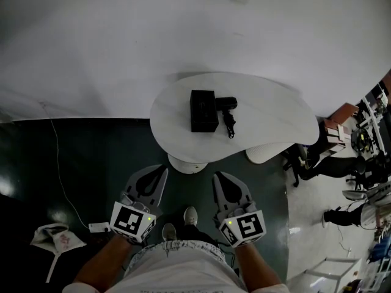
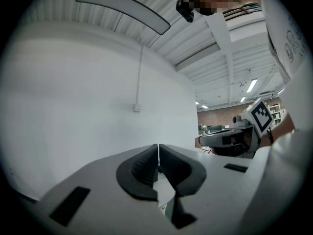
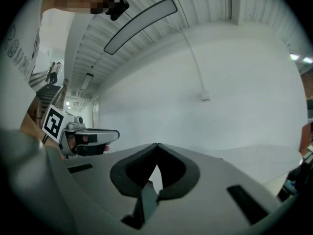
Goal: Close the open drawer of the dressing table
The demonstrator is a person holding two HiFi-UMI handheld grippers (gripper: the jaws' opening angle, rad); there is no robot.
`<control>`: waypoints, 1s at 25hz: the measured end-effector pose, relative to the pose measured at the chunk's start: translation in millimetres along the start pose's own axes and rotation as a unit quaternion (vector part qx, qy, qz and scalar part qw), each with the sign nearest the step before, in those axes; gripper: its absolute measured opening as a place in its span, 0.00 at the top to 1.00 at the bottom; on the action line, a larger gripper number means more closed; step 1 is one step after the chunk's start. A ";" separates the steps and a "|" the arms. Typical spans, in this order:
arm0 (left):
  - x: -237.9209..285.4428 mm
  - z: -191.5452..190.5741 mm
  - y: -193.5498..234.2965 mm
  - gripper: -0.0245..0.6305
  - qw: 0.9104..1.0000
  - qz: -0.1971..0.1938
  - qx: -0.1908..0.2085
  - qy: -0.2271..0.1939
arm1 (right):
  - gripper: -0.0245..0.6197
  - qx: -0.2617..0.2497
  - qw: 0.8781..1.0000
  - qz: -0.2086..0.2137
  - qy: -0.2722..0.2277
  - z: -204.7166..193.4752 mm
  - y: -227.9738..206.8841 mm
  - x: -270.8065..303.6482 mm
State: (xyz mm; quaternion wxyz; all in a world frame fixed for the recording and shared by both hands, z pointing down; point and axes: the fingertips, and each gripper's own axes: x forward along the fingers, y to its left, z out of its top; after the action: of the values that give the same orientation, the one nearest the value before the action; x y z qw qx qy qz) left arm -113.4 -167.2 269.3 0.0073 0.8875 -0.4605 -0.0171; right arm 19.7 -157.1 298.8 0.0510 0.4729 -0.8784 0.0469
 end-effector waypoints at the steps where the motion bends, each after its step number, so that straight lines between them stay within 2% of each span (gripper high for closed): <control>1: -0.7 0.0 -0.3 0.93 1.000 0.000 0.000 0.000 | 0.95 0.000 1.000 0.001 -0.001 0.2 0.9 -0.7; 25: 1.6 -2.1 -1.2 0.93 1.000 0.001 -0.004 0.006 | 0.95 0.015 1.000 0.017 0.015 -8.6 3.7 1.2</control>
State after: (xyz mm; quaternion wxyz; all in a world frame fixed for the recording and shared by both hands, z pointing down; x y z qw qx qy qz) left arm -111.4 -167.9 271.3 0.0134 0.8869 -0.4617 -0.0136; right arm 16.4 -155.0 307.4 0.0562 0.4579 -0.8846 0.0676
